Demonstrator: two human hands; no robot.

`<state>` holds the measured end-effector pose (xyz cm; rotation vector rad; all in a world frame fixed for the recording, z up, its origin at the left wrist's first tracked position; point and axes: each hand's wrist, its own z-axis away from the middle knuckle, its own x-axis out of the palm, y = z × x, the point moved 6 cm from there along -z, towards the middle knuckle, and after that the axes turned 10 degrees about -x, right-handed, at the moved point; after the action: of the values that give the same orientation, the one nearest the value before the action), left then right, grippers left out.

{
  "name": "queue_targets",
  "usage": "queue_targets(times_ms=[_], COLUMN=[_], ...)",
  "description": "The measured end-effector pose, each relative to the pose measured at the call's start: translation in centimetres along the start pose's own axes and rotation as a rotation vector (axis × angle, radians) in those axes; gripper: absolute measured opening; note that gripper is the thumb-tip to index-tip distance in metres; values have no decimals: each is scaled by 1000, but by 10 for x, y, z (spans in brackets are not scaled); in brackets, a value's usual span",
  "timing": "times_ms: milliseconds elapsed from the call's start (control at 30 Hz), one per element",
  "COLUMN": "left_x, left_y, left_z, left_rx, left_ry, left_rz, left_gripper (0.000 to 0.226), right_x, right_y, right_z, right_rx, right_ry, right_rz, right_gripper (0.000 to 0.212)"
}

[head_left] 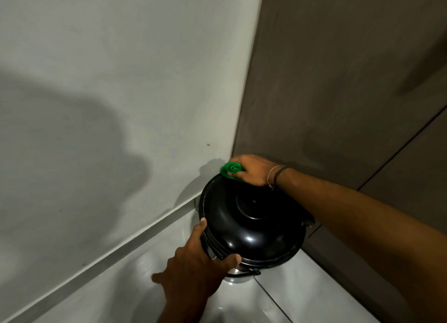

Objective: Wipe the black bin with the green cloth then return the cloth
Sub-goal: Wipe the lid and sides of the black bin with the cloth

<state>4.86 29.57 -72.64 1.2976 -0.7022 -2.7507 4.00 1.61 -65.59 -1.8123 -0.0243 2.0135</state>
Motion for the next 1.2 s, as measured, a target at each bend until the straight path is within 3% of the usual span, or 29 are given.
queue_targets(times_ms=[267,367,567,767,933,1067,1200], left_x=[2,3,-3,-3,-5,-6,-6], left_y=[3,6,9,11,9,7,4], left_z=[-5,-4,-3,-4,-6,-2,-3], left_rx=[-2,24,83,50,43,45,51], left_ry=[-26,-69,-149,-171,-130,-77,-58], left_rz=[-7,19,92,51,30,38,42], left_gripper=[136,137,137,138,132,122,125], right_x=[7,23,29,9,17,40,16], right_y=[61,72,39,-36,-90,-119,-110], right_z=[76,117,117,10,-25,-19,-34], right_rx=[216,300,208,-53,-205,-402,-338], right_ry=[269,310,272,-18,-324,-466,-496], right_rz=[-179,-194,-49,105,231,386,479], right_gripper=[37,50,57,35,40,41,45])
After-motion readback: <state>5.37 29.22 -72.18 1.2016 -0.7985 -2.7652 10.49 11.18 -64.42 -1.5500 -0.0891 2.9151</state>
